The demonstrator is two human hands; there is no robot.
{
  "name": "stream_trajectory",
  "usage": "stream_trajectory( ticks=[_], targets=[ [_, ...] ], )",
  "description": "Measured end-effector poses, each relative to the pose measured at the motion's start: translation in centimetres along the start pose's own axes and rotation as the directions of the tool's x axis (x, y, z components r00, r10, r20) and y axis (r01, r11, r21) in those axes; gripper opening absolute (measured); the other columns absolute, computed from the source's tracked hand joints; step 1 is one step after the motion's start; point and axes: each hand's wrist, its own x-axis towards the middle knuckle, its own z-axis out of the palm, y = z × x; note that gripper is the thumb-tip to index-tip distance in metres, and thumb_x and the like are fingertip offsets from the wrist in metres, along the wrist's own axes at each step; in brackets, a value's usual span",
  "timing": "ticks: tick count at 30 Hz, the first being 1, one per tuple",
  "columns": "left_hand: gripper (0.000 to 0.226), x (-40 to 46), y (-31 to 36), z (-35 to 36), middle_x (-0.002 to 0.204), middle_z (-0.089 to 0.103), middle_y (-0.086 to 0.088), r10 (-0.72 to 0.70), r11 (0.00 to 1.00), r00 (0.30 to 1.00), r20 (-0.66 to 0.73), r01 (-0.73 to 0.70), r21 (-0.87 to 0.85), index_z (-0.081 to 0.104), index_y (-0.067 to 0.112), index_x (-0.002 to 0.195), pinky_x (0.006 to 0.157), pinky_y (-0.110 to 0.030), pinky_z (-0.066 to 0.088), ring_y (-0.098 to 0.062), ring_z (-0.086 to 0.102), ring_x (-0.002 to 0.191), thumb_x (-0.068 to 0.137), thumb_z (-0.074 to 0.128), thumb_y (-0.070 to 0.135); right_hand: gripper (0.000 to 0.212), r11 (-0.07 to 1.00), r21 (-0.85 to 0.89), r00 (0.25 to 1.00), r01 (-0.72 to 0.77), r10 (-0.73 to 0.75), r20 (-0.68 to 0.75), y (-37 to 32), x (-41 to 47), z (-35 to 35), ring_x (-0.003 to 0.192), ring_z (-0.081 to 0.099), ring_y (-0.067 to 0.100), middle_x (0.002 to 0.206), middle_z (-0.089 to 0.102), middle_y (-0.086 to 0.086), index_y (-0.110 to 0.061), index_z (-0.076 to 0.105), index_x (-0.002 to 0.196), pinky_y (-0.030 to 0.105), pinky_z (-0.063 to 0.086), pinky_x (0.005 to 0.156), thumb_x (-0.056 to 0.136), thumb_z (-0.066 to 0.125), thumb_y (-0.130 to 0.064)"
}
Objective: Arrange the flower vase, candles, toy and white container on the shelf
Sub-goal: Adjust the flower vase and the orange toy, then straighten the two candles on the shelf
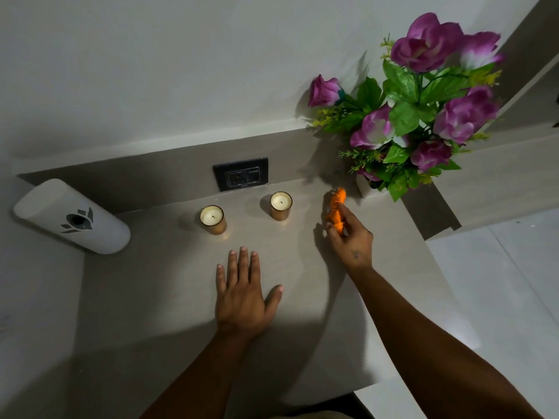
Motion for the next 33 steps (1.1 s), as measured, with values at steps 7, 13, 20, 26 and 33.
stream_trajectory(
  ticks=[7, 13, 20, 26, 33],
  targets=[
    [0.094, 0.2, -0.3, 0.3, 0.171, -0.006, -0.009, -0.003, 1.0, 1.0, 0.001, 0.003, 0.0, -0.002, 0.02, 0.162, 0.126, -0.058, -0.001, -0.032, -0.011, 0.157, 0.091, 0.007, 0.082, 0.095, 0.966, 0.103, 0.972, -0.236, 0.237, 0.005, 0.2, -2.4, 0.3, 0.14, 0.046, 0.028, 0.155, 0.044, 0.012, -0.015, 0.021, 0.158, 0.042, 0.039, 0.115, 0.085, 0.08, -0.029],
    [0.085, -0.8, -2.5, 0.7, 0.172, 0.005, -0.005, 0.057, 0.998, 0.998, -0.034, -0.058, -0.022, 0.008, 0.024, 0.162, 0.127, -0.055, 0.007, -0.027, -0.004, 0.158, 0.096, 0.012, 0.077, 0.076, 0.937, -0.346, 0.993, 0.037, 0.004, 0.116, 0.6, -12.3, 3.2, 0.15, 0.026, 0.029, 0.164, 0.029, 0.008, -0.02, 0.026, 0.156, 0.047, 0.026, 0.121, 0.095, 0.053, -0.057],
    [0.089, -1.2, -3.8, 0.3, 0.172, 0.005, -0.004, -0.05, 0.998, 0.996, -0.067, 0.047, -0.049, 0.01, 0.023, 0.162, 0.126, -0.057, 0.003, -0.028, -0.004, 0.158, 0.093, 0.014, 0.079, 0.087, 0.724, -0.617, 0.926, 0.309, -0.082, 0.368, -0.2, -12.4, 6.7, 0.156, -0.008, 0.029, 0.17, 0.002, 0.01, -0.014, 0.012, 0.162, 0.049, -0.007, 0.125, 0.098, 0.018, -0.073],
    [0.105, 0.6, -4.1, -1.0, 0.171, 0.012, -0.008, -0.321, 0.894, 0.943, -0.089, 0.27, -0.357, 0.008, 0.016, 0.162, 0.129, -0.047, 0.003, -0.025, 0.006, 0.158, 0.087, 0.044, 0.08, 0.097, 0.912, -0.39, 0.949, 0.125, 0.005, 0.315, -1.5, -6.9, 7.9, 0.155, 0.013, 0.029, 0.169, 0.017, 0.003, -0.03, 0.009, 0.16, 0.047, 0.019, 0.119, 0.086, 0.04, -0.086],
    [0.099, 5.4, -5.7, -2.1, 0.166, 0.028, -0.011, -0.492, 0.728, 0.86, -0.131, 0.325, -0.603, 0.025, 0.016, 0.157, 0.129, -0.043, 0.005, -0.027, 0.02, 0.156, 0.084, 0.07, 0.064, 0.089, 0.941, -0.337, 0.975, -0.011, 0.085, 0.206, -2.4, -1.7, 9.5, 0.15, 0.028, 0.035, 0.163, 0.03, 0.004, -0.032, 0.02, 0.152, 0.06, 0.034, 0.116, 0.084, 0.051, -0.08]
  ],
)
